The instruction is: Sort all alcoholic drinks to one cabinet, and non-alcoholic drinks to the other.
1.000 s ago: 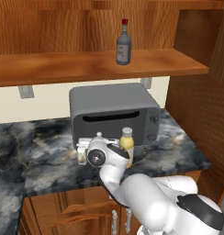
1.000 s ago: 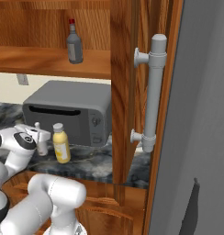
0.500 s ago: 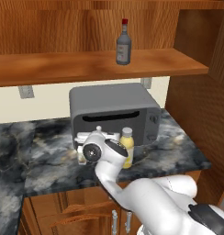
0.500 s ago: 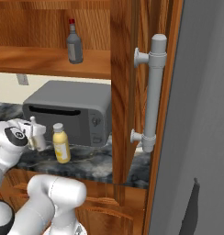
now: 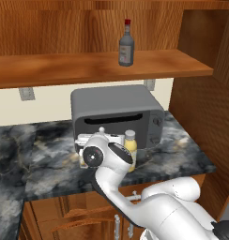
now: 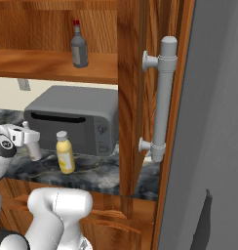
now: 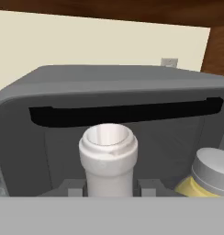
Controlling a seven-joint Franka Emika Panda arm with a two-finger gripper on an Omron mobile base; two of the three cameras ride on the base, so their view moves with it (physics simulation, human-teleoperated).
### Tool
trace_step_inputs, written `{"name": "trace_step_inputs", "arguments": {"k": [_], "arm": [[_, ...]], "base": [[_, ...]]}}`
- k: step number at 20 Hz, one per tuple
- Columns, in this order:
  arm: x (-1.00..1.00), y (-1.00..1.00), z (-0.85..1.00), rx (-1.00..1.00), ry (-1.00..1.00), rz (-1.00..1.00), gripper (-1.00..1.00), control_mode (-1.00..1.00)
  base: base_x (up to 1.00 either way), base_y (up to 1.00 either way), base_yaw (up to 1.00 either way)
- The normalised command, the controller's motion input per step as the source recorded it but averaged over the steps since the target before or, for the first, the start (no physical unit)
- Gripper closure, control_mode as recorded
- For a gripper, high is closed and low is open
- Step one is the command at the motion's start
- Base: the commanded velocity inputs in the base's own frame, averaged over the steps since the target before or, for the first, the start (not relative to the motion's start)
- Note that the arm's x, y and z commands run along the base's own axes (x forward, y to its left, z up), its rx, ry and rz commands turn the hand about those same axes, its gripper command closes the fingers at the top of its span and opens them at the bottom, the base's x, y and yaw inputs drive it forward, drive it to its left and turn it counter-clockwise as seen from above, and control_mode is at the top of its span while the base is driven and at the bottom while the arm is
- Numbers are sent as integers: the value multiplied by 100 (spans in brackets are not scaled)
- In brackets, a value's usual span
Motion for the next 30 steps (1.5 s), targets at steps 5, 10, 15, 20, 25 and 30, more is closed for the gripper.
{"name": "trace_step_inputs", "arguments": {"k": [5,10,15,20,25,30], "arm": [[-38,1,43,0,0,-2,100,-100],[-33,0,45,0,0,0,100,-100],[-30,1,40,0,0,0,100,-100],[-24,4,43,0,0,0,100,-100],[-25,2,44,0,0,0,100,-100],[-26,1,44,0,0,0,100,-100]], "base": [[0,0,0],[0,0,0],[0,0,0],[0,0,0],[0,0,0],[0,0,0]]}}
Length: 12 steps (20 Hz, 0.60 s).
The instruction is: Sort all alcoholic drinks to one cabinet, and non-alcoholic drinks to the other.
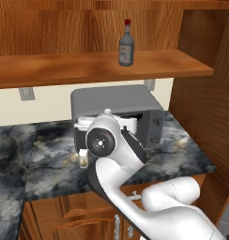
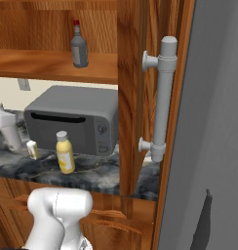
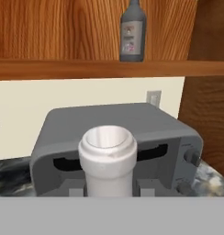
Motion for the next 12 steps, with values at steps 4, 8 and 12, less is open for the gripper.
{"name": "trace_step_inputs", "arguments": {"k": [4,8,12], "arm": [[-24,2,44,0,0,0,100,-100],[-20,0,40,0,0,0,100,-100],[-14,0,38,0,0,0,100,-100]], "base": [[0,0,0],[0,0,0],[0,0,0]]}}
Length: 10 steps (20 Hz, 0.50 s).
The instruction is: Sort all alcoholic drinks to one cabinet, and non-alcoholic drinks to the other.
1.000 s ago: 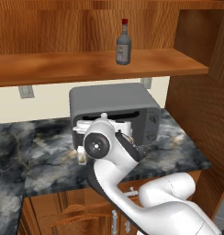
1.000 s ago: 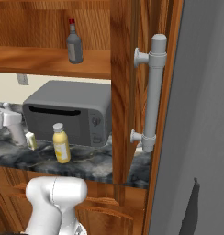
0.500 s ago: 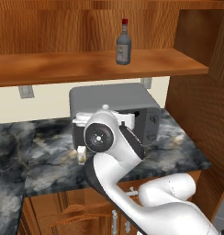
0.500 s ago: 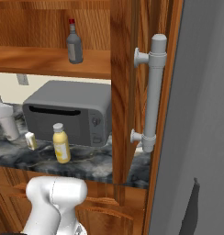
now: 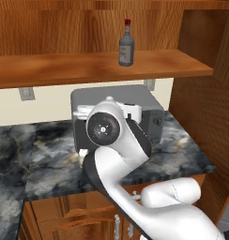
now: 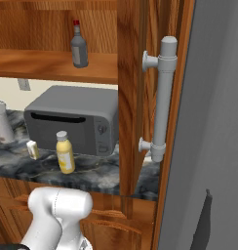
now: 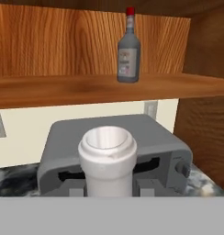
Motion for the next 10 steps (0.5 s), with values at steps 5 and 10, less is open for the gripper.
{"name": "trace_step_inputs", "arguments": {"k": [5,10], "arm": [[-12,0,43,0,0,0,100,-100],[-8,0,39,0,0,0,100,-100]], "base": [[0,0,0],[0,0,0]]}}
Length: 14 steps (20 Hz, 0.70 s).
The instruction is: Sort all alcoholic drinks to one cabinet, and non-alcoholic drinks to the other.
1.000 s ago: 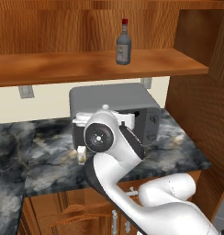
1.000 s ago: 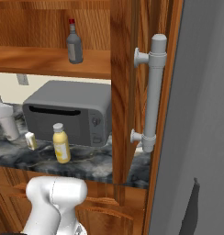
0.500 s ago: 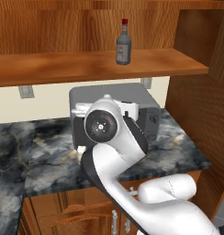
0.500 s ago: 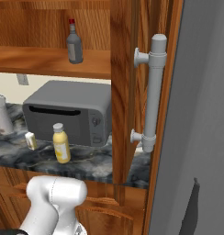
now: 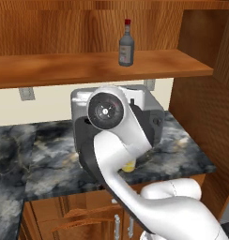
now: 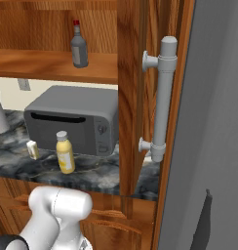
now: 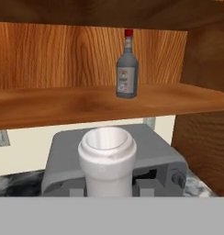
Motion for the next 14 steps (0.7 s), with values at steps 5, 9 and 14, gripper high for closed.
{"name": "trace_step_inputs", "arguments": {"k": [5,9,14], "arm": [[-9,0,35,0,0,0,100,-100],[-7,0,32,0,0,0,100,-100],[-5,0,32,0,-1,0,100,-100]], "base": [[0,0,0],[0,0,0],[0,0,0]]}}
